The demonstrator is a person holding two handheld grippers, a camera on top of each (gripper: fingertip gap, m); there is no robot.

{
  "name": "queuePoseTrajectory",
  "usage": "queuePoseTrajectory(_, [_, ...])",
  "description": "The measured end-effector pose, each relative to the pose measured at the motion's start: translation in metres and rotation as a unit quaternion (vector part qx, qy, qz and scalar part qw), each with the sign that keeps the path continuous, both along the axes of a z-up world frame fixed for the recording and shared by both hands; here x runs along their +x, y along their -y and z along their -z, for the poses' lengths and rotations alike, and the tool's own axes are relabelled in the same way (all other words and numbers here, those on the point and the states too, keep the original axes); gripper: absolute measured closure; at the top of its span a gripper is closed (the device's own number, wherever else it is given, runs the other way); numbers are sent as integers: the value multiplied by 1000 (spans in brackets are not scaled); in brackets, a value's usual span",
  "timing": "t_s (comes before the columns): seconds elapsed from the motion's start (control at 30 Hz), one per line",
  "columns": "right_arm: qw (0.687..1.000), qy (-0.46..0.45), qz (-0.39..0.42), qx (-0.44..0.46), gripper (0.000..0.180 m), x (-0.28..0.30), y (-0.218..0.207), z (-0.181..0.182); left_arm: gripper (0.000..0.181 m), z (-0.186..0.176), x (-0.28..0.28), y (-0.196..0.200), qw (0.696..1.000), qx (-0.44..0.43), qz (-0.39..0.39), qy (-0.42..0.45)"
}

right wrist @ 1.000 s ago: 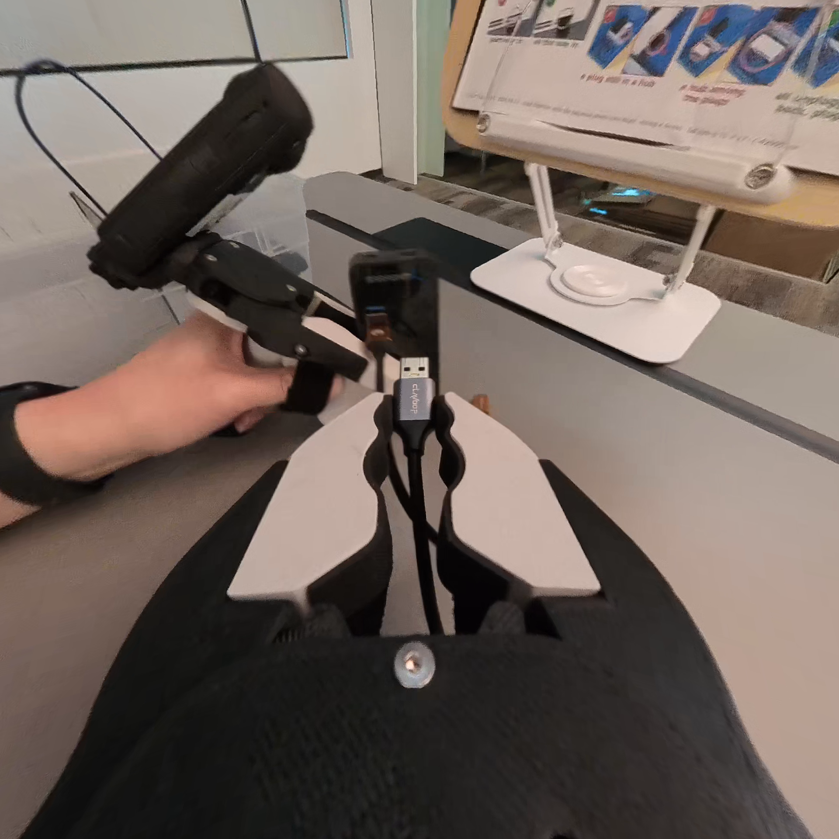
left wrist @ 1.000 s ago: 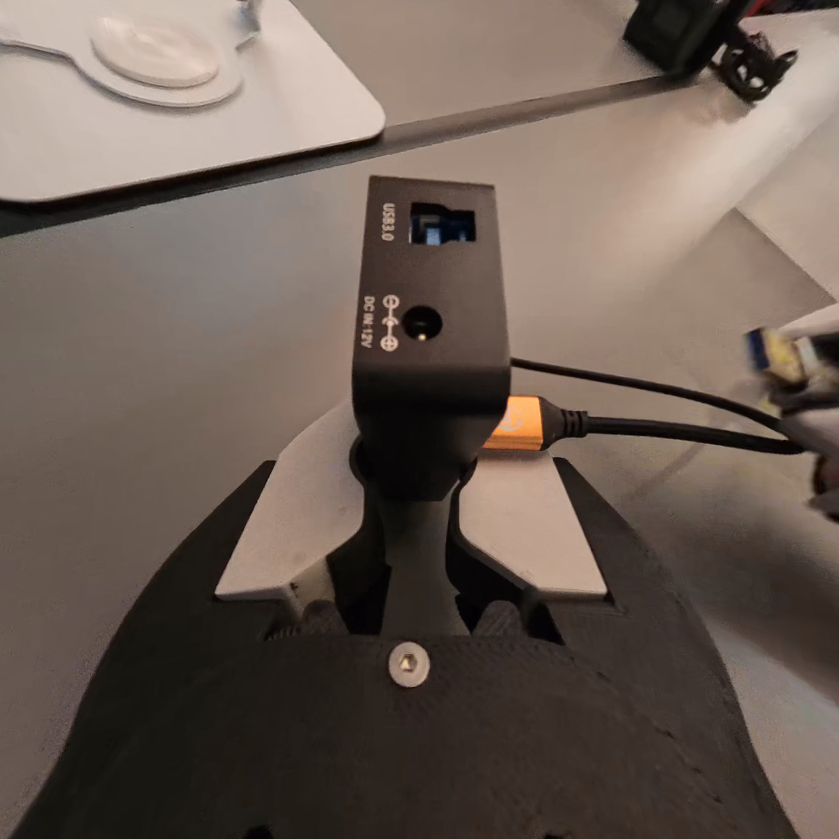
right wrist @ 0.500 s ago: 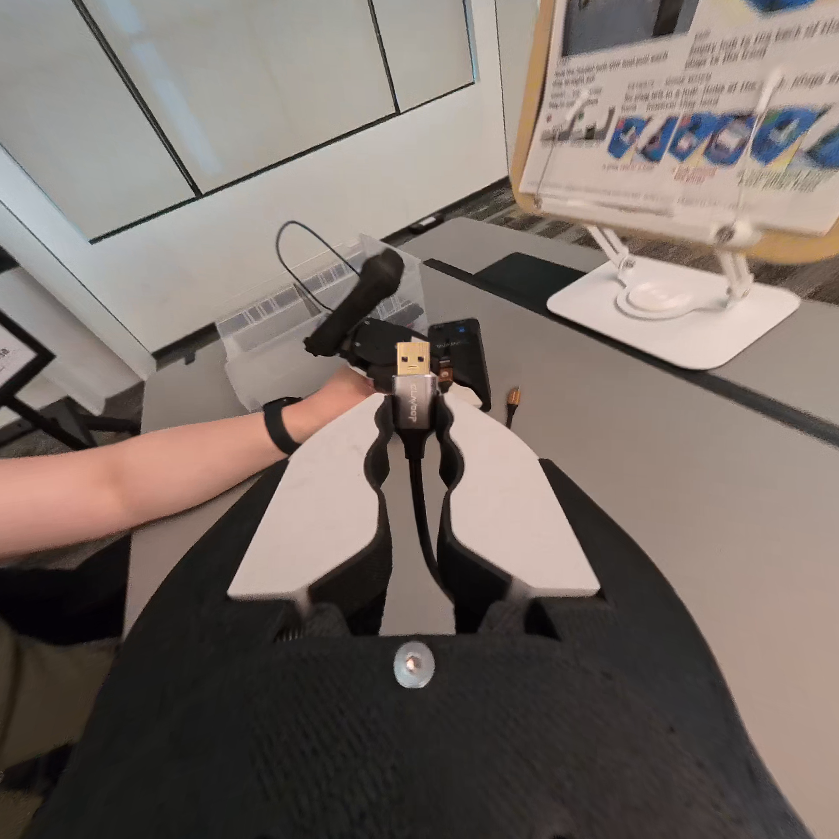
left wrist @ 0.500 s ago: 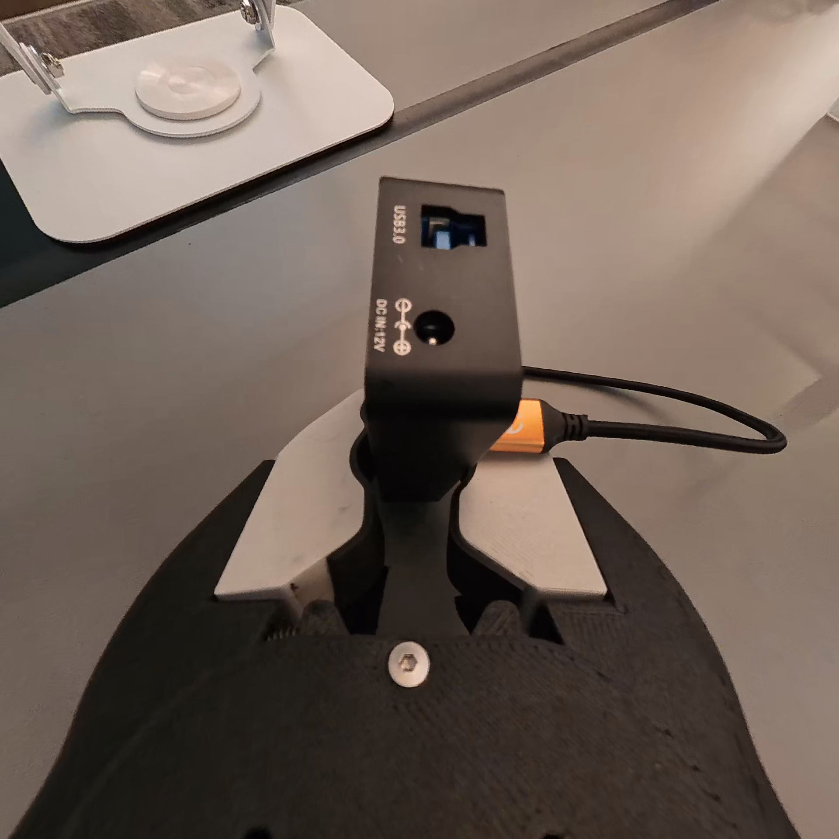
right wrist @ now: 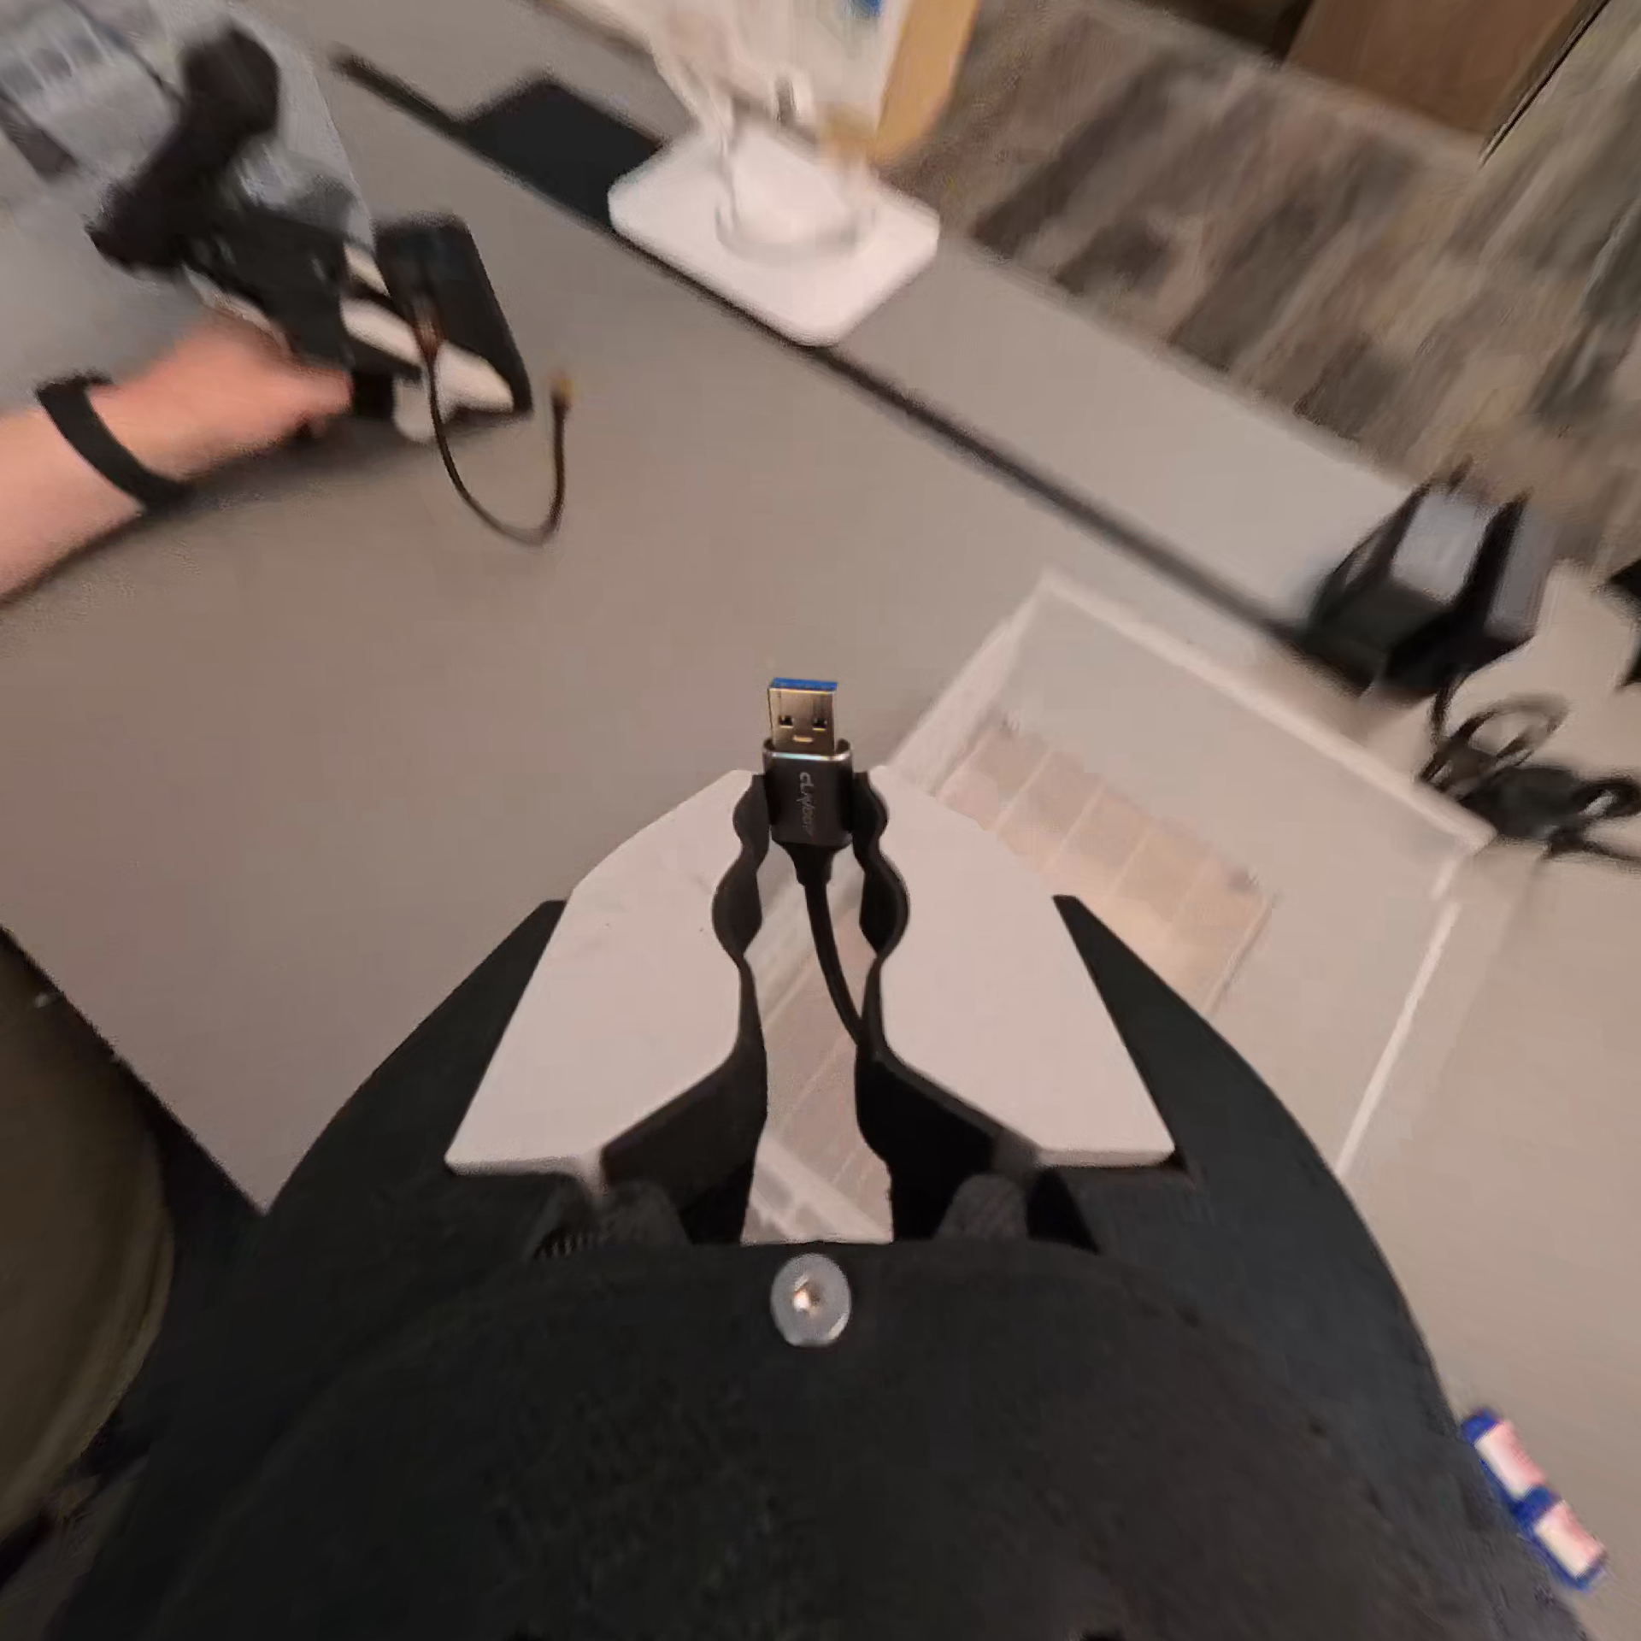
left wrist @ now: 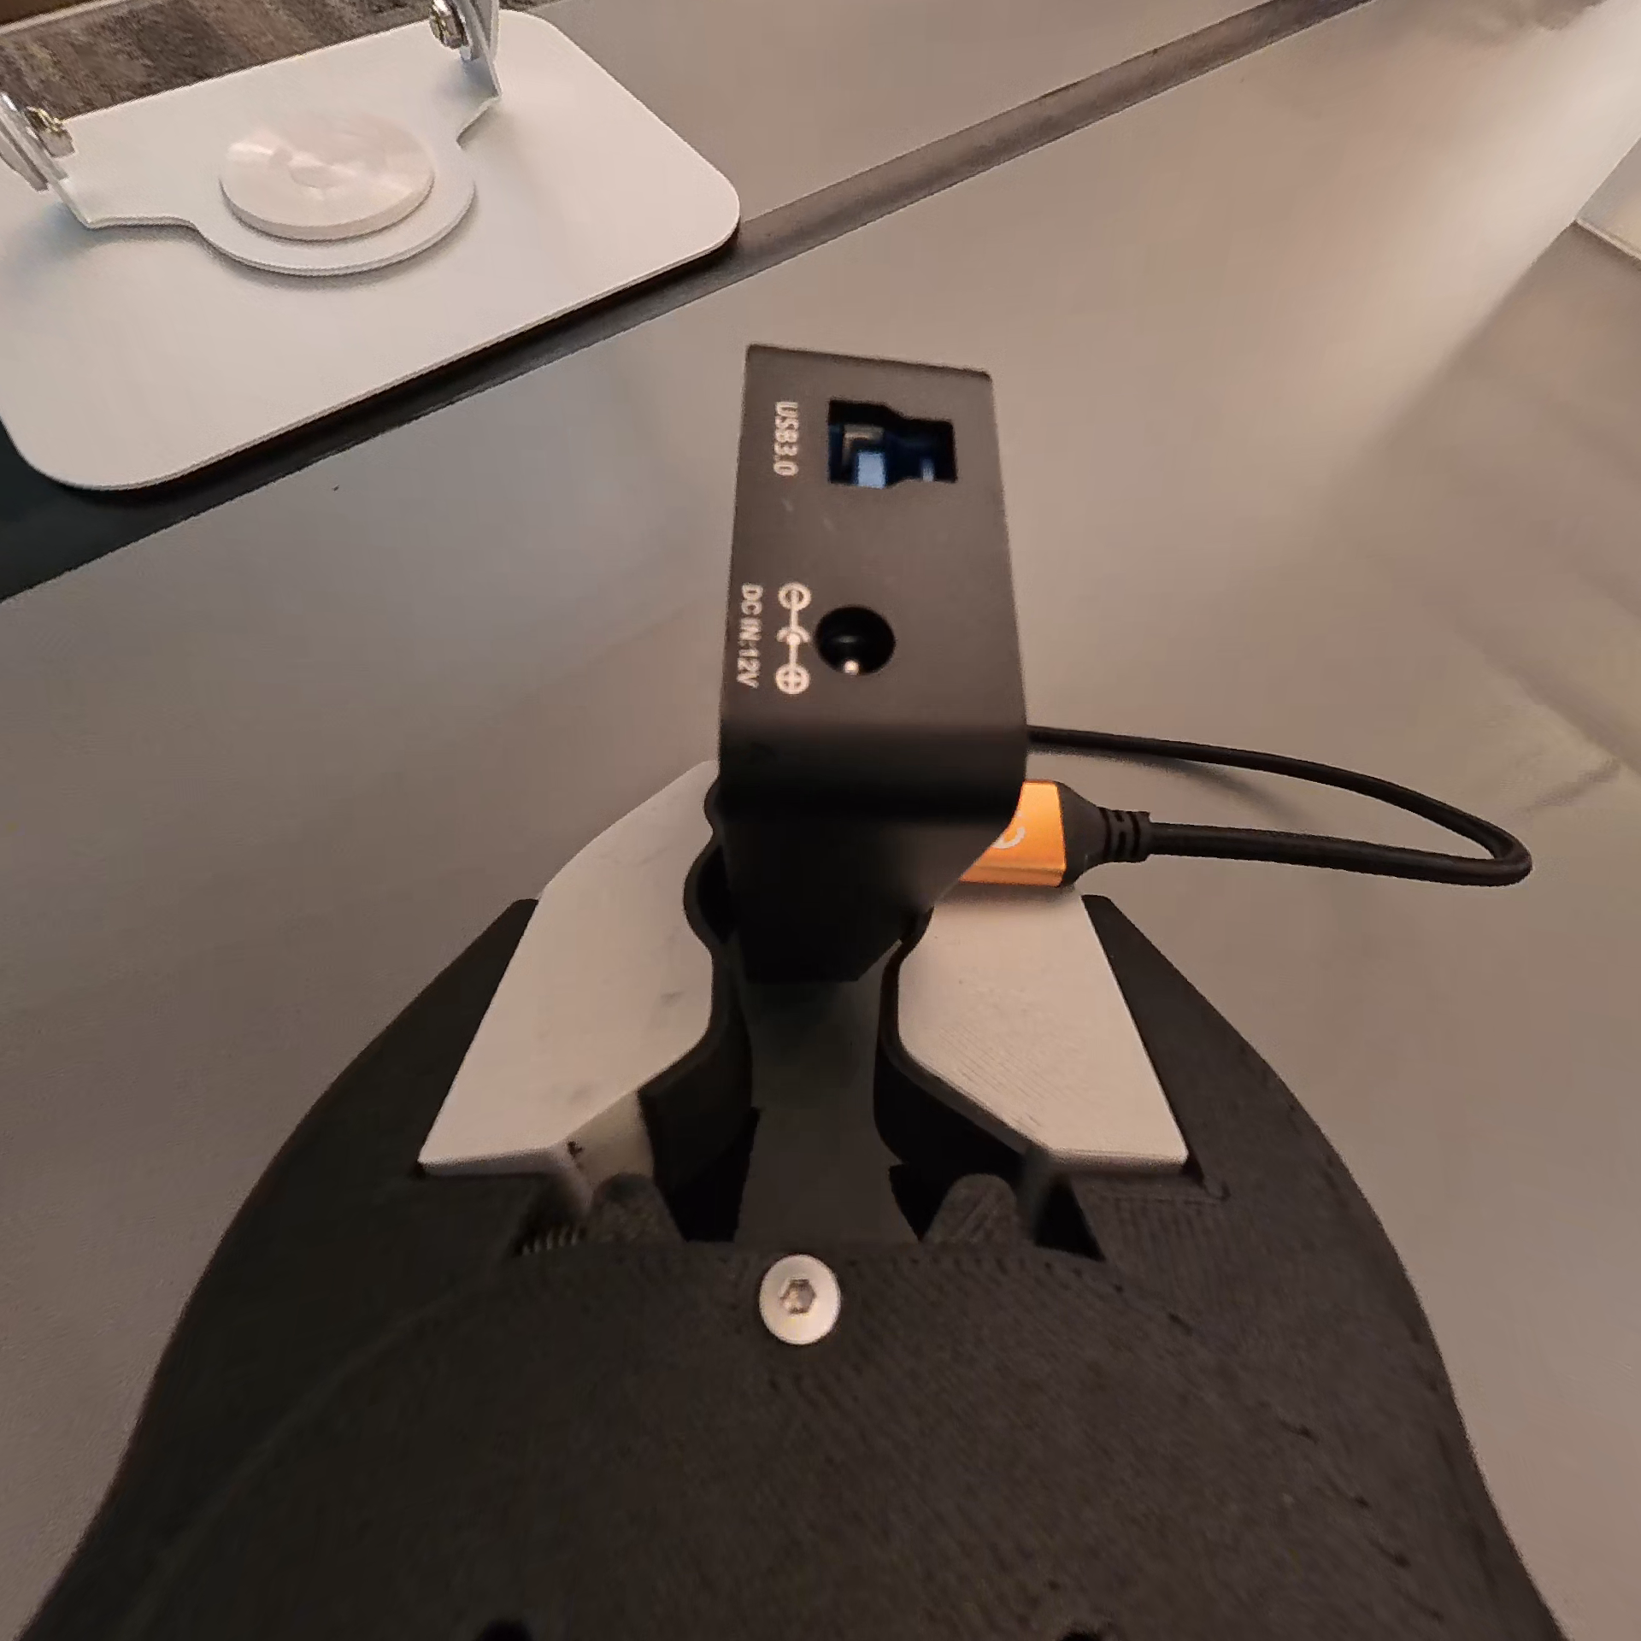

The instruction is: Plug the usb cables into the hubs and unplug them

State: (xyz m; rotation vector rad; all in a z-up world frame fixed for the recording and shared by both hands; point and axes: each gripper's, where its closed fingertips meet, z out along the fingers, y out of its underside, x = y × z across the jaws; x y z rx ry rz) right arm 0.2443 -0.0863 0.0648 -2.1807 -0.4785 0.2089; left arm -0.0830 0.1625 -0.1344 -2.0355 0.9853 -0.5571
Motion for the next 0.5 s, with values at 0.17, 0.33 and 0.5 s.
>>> queuePoseTrajectory(0.17, [989, 24, -16, -142, 162, 34, 13, 113, 151, 0, 1, 1, 1000, 2, 4, -1])
queuePoseTrajectory(0.33, [983, 2, -60, -176, 162, 25, 3, 159, 151, 0, 2, 2, 1000, 1, 7, -1])
queuePoseTrajectory(0.5, [981, 40, -31, -190, 135, 38, -1, 157, 151, 0, 4, 5, 1000, -3, 20, 1])
